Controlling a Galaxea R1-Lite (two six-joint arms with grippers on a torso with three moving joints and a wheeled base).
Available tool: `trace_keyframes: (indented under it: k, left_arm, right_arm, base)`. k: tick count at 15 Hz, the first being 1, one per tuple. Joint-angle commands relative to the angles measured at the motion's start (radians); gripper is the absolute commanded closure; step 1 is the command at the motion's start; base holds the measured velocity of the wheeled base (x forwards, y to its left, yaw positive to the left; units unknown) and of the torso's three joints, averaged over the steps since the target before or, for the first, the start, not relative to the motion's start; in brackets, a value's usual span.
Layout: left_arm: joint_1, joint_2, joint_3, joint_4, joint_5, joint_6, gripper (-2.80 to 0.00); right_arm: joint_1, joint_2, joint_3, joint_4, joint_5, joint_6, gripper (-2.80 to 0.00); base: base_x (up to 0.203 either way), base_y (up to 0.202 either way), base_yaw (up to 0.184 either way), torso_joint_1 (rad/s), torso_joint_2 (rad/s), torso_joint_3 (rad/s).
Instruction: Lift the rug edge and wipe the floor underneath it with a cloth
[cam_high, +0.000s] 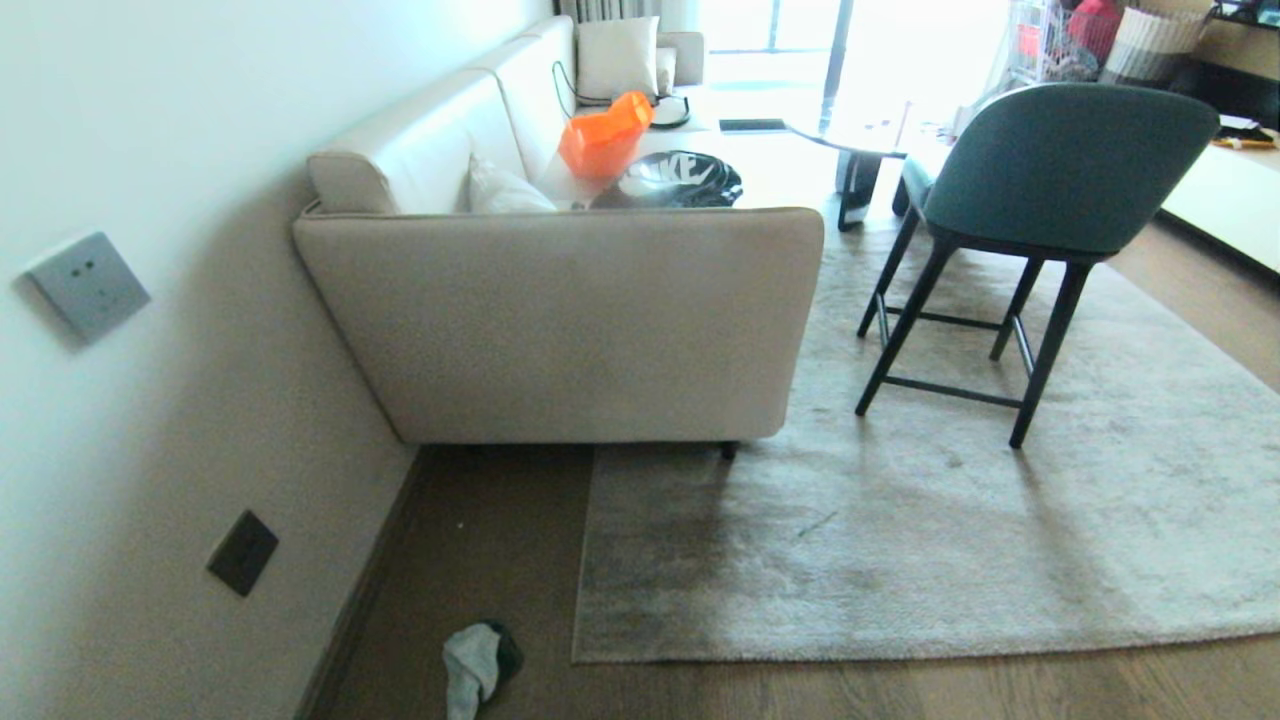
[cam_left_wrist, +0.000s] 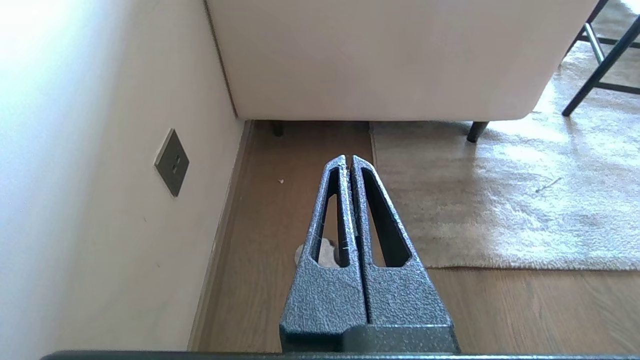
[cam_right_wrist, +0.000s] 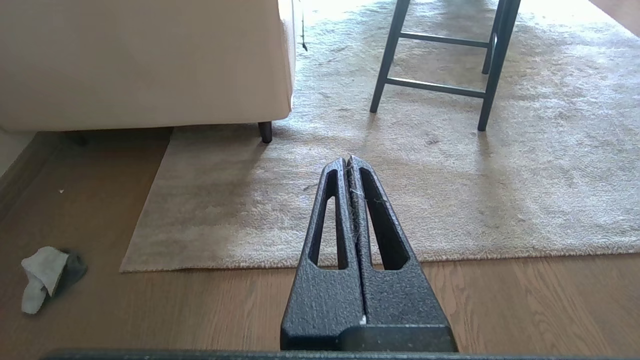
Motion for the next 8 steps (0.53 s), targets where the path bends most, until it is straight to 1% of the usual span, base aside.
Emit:
trace_keyframes:
  k: [1,8]
  left_arm:
    - [0.0,0.0,0.0,0.0,0.0,0.0,0.0]
    - [0.0,0.0,0.0,0.0,0.0,-0.001,0.0]
  right_arm:
    - [0.0,0.001,0.0,0.0,0.0,0.0,0.0]
    - [0.0,0.001,0.0,-0.002,0.0,0.005,0.0]
  base:
    - [0.0,0.0,0.0,0.0,0.0,0.0]
    - [0.0,0.0,0.0,0.0,0.0,0.0]
